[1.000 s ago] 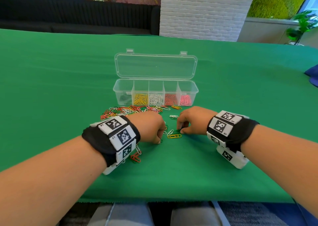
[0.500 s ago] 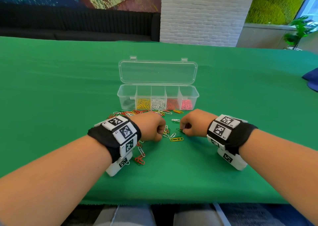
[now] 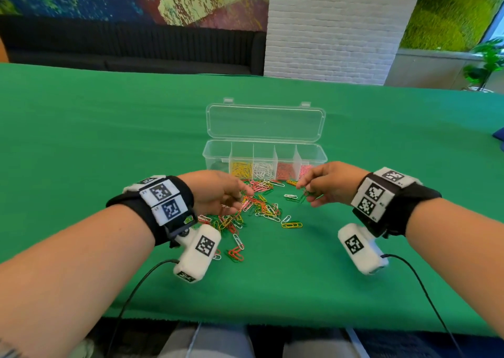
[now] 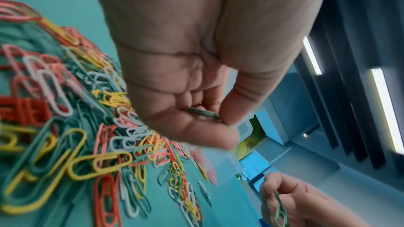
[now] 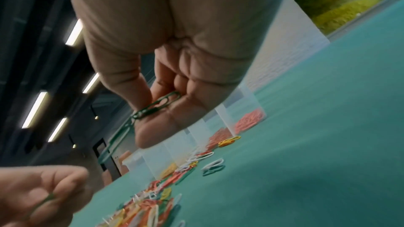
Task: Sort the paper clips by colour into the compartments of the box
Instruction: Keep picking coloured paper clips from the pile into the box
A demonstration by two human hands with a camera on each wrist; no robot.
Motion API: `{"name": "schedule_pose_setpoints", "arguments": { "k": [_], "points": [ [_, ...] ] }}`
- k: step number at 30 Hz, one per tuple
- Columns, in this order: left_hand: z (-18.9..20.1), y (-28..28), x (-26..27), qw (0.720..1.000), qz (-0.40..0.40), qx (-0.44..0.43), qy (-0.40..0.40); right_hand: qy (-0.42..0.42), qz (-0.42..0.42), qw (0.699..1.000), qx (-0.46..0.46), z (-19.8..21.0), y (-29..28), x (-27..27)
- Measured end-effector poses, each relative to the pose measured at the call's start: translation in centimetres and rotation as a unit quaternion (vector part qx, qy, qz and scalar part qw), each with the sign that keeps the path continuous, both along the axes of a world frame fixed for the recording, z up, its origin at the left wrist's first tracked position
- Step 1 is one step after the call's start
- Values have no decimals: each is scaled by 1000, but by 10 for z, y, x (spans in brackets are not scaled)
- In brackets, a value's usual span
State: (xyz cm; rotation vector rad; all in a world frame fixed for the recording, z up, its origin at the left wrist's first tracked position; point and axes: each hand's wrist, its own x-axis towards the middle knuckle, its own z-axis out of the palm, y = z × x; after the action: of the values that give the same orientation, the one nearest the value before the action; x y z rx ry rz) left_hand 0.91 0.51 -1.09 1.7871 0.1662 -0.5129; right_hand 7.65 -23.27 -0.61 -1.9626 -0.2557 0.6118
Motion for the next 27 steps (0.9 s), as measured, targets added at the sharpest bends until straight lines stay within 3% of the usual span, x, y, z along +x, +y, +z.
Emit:
{"name": "schedule_pose_setpoints", "arguments": {
  "k": [3,5,9,11,13,17,21,23,27],
  "points": [
    [-2,10,0,996,39,-70,29,32,-40,998,46,0,6,-2],
    [-1,16,-1,996,45,-65,35,45,-61,996,55,-2,8,-1],
    [1,20,-5,992,3,123,15,87,-87,987,105,-4,7,0],
    [0,18,-8,963,-75,260,-12,93,-83,986,111,-5,9,-2],
    [-2,15,-12,927,-146,342,-36,82,-72,989,99,-6,11,-3],
    [0,7,-20,885,-216,409,-60,75,-81,990,91,-8,14,-4],
    [-2,2,-26,860,-256,438,-55,81,-143,981,104,-8,14,-4],
    [-4,0,-28,854,-263,445,-57,65,-145,986,58,-8,14,-5],
    [-8,-7,-30,836,-271,471,-73,4,-86,987,-136,-7,20,-5]
  ]
}}
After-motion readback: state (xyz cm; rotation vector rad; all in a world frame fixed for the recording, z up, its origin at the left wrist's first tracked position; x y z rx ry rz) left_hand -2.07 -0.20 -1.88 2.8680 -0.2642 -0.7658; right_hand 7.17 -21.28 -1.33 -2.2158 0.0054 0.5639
